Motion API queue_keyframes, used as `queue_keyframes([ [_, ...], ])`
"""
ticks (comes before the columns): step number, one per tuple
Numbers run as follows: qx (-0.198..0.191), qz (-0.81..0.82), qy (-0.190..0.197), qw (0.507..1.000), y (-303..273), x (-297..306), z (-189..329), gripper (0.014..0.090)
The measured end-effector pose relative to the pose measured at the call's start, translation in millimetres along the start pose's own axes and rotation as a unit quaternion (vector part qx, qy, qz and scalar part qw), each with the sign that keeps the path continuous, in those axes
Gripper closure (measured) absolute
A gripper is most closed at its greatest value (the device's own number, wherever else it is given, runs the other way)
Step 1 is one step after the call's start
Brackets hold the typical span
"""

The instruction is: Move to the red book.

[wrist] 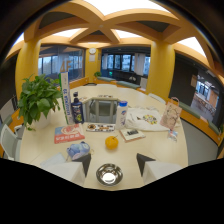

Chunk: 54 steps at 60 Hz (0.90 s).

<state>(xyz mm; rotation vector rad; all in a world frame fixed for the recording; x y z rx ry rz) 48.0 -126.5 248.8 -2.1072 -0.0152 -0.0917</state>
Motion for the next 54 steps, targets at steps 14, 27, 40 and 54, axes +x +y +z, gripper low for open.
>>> queue_keyframes([
  [14, -0.005, -0.001, 0.008, 1.0, 14.2, -48.6, -23.6, 0.0185],
  [27, -0.002, -0.004, -0.013, 1.0, 22.8, -125.3, -21.0, 0.0185],
  [40, 0.002, -0.012, -0.049, 0.999, 4.6, -196.7, 22.6, 0.0184],
  [54, -0.013, -0.015, -0.076, 0.997, -16.6, -247.5, 131.5, 0.0184],
])
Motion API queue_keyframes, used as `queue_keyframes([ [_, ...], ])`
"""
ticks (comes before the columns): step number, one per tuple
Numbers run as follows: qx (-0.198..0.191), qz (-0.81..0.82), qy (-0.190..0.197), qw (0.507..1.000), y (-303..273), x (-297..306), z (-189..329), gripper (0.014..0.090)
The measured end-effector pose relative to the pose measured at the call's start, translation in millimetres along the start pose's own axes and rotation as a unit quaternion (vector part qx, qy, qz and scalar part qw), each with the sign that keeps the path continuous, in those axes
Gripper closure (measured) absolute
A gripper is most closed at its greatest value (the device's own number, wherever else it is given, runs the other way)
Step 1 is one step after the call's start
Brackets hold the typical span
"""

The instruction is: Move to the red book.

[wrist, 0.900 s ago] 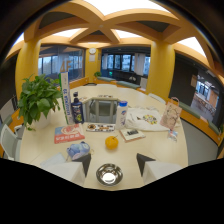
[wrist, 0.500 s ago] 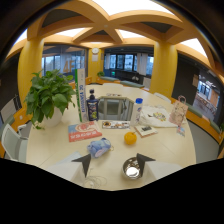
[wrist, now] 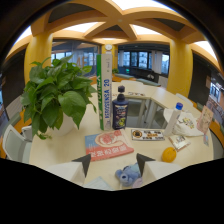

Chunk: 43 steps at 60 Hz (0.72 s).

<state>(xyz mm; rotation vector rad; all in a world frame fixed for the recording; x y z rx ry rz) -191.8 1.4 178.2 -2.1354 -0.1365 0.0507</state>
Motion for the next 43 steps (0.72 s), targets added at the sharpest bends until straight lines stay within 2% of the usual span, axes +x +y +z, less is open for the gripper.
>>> queue_keyframes([
  [10, -0.021, 0.002, -0.009, 1.0, -1.4, -6.1, 85.2, 0.0184],
  [19, -0.049, 0.007, -0.016, 0.999, 12.6, -12.8, 132.0, 0.0188],
  [30, -0.069, 0.008, -0.021, 0.997, 22.4, -16.6, 150.7, 0.0187],
  [43, -0.07, 0.007, -0.018, 0.997, 22.0, -14.2, 154.2, 0.0184],
])
